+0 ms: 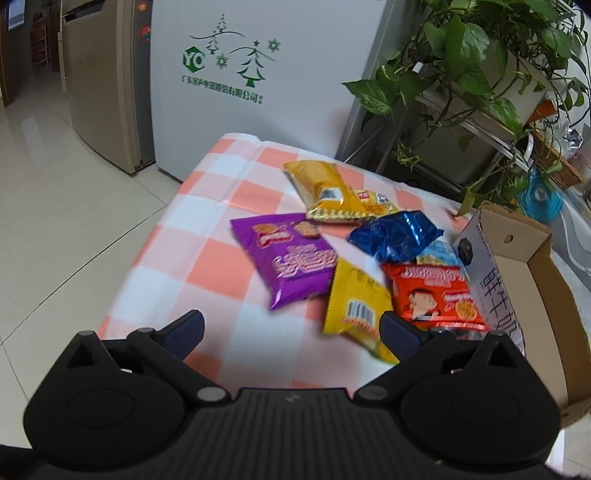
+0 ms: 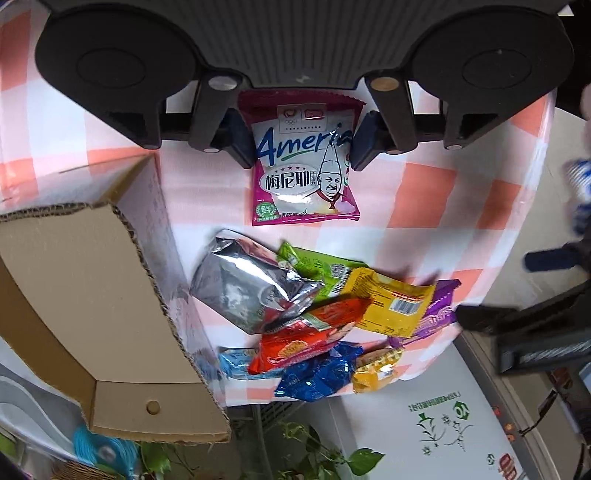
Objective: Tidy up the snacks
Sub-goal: 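Lower the right gripper onto the white-pink Amer snack bag and close, then grasp the yellow snack bag with the left gripper while right holds Amer bag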
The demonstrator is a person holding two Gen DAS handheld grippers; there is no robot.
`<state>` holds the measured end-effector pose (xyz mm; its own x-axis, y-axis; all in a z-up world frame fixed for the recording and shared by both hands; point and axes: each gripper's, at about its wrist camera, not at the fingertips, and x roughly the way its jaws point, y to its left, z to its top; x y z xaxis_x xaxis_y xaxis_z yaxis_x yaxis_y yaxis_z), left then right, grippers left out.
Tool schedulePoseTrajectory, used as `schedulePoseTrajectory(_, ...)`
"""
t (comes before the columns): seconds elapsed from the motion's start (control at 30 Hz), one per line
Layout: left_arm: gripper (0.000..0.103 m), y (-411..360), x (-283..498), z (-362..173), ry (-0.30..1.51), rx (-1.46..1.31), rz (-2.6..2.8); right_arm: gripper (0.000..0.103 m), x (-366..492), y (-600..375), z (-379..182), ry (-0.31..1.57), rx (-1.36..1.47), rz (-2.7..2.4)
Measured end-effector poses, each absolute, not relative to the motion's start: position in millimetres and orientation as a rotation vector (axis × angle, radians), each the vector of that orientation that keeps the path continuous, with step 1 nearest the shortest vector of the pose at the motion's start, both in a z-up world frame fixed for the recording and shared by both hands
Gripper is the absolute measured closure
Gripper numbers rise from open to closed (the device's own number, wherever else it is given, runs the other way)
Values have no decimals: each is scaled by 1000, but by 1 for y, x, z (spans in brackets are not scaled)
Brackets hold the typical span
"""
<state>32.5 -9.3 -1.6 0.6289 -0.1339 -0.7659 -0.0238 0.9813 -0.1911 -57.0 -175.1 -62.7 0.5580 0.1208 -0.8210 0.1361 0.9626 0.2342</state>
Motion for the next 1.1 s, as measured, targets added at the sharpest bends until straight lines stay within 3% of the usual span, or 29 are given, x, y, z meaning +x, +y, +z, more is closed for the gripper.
schedulePoseTrajectory(0.63, 2, -49, 103, -34, 913, -90, 41, 38, -46, -167, -66, 977, 328, 89)
schedulePoseTrajectory(1.1, 1, -12, 62, -58, 1017, 9, 159, 39, -41, -171, -67, 983, 361, 100)
